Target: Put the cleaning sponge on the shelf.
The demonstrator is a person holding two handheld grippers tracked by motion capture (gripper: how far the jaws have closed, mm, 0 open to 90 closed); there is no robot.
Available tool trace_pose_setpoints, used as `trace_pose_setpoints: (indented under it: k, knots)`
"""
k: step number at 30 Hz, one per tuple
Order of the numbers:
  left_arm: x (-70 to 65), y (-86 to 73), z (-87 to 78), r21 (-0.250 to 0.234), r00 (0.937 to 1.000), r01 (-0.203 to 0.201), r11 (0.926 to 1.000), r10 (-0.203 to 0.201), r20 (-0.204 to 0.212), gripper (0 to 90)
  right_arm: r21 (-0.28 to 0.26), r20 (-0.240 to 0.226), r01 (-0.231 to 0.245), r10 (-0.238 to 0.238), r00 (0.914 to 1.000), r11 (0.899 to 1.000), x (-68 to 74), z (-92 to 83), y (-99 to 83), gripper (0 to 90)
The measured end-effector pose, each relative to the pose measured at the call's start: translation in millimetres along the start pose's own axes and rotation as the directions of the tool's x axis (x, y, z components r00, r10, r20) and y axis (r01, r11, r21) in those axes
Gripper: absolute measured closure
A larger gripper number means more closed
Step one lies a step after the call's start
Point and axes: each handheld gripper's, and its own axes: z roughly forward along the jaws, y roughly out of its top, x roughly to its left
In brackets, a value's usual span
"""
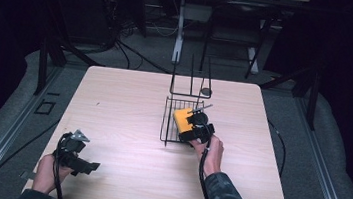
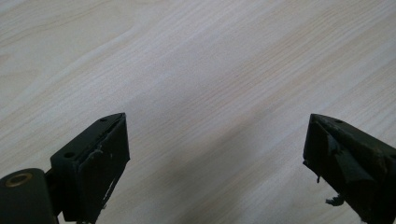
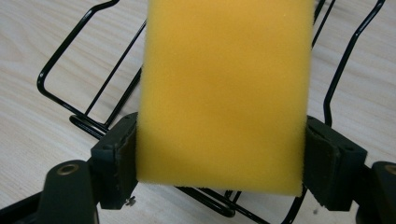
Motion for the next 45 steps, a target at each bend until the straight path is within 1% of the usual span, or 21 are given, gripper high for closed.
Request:
trace_pose_setpoints:
  k: [4,5,7,8,9,10,13,14,15,16,17,18,22,24,28,33,36,41,43,44,45]
  knots:
    - [0.2,-0.2,-0.1,0.000,1.0000,0.000,1.0000,0.000,-0.001,7.4,0.011,-0.011,0.001,-0.001,0.9999,1.000,-0.2,-1.8,-0.3,20.4]
    - [0.1,-0.2,-0.1,0.000,1.0000,-0.001,1.0000,0.001,-0.001,7.4,0.003,-0.016,0.002,-0.002,0.9999,1.000,0.0,-1.8,-0.7,19.4]
    - [-0.2,-0.1,-0.1,0.002,1.0000,-0.005,1.0000,0.005,-0.001,7.4,0.009,-0.011,-0.003,0.003,0.9999,1.000,1.9,-4.5,-0.7,17.7]
    - [-0.1,0.0,-0.2,0.004,1.0000,-0.006,1.0000,0.006,0.000,7.4,-0.002,-0.008,0.008,-0.008,0.9999,1.000,1.7,-5.0,-1.1,17.1]
    - [0.0,-0.1,-0.3,0.004,1.0000,-0.006,1.0000,0.006,0.000,7.4,0.008,-0.005,0.002,-0.002,1.0000,1.000,2.2,-6.7,-1.0,17.3]
    - [0.1,-0.2,-0.2,0.003,1.0000,-0.006,1.0000,0.006,-0.003,7.4,0.002,-0.005,0.009,-0.009,0.9999,1.000,1.3,-7.2,-1.4,18.2]
    - [0.0,-0.2,-0.2,0.002,1.0000,-0.005,1.0000,0.005,-0.003,7.4,0.011,-0.010,0.010,-0.010,0.9999,1.000,0.2,-10.2,-2.4,20.6]
    - [-0.2,-0.1,-0.3,0.003,1.0000,-0.005,1.0000,0.005,-0.003,7.5,0.010,-0.005,0.003,-0.003,1.0000,1.000,0.5,-11.5,-2.9,20.8]
    - [-0.5,-0.1,-0.2,0.003,1.0000,-0.005,1.0000,0.005,-0.003,7.4,0.006,-0.001,0.008,-0.008,1.0000,1.000,0.2,-12.5,-3.3,20.7]
    - [-0.7,-0.2,-0.4,0.006,1.0000,-0.005,1.0000,0.005,-0.002,7.4,0.000,0.008,0.002,-0.002,1.0000,1.000,0.4,-13.6,-3.6,20.8]
    - [-0.6,-0.3,-0.3,0.006,1.0000,-0.005,1.0000,0.005,-0.002,7.5,-0.003,0.011,0.010,-0.010,0.9999,1.000,-0.7,-15.1,-4.2,20.8]
    - [-0.5,-0.3,-0.2,0.006,1.0000,-0.004,1.0000,0.004,-0.002,7.5,-0.007,0.011,0.005,-0.005,0.9999,1.000,-0.9,-16.1,-4.7,20.8]
    - [-0.4,0.1,0.1,0.008,1.0000,-0.005,1.0000,0.005,-0.002,7.6,-0.011,-0.003,0.000,0.000,1.0000,1.000,-2.3,-19.2,-6.1,17.5]
    - [-0.6,0.2,0.2,0.009,1.0000,-0.007,0.9999,0.007,0.001,7.6,-0.016,-0.001,-0.003,0.003,1.0000,1.000,-1.2,-19.4,-6.0,15.5]
    - [-0.5,-0.1,-0.1,0.007,1.0000,-0.005,1.0000,0.005,-0.002,7.6,-0.027,-0.002,0.004,-0.005,1.0000,1.000,1.0,-19.5,-6.2,17.3]
    - [-0.7,0.1,0.2,0.009,1.0000,-0.008,0.9999,0.008,0.002,7.6,-0.026,-0.014,0.018,-0.018,0.9997,0.999,2.1,-20.3,-8.9,26.8]
    - [-1.1,0.2,0.0,0.008,1.0000,-0.008,0.9999,0.008,0.002,7.6,-0.018,-0.020,0.020,-0.020,0.9996,1.000,1.9,-20.7,-11.0,28.2]
    - [-0.7,0.3,0.4,0.008,1.0000,-0.010,0.9999,0.010,0.001,7.6,-0.046,-0.029,0.016,-0.017,0.9994,0.999,-1.5,-27.8,-14.9,25.9]
    - [-1.0,0.5,0.3,0.009,1.0000,-0.009,0.9999,0.009,0.000,7.6,-0.049,-0.034,0.019,-0.020,0.9992,0.999,-3.1,-31.9,-16.3,24.0]
    - [-1.1,0.5,0.3,0.008,1.0000,-0.009,0.9999,0.009,0.000,7.6,-0.059,-0.032,0.021,-0.023,0.9992,0.998,-3.7,-33.6,-17.3,23.0]
    - [-1.0,0.5,0.3,0.006,0.9999,-0.011,0.9999,0.011,0.000,7.6,-0.064,-0.031,0.031,-0.033,0.9990,0.997,-4.7,-36.1,-18.2,22.3]
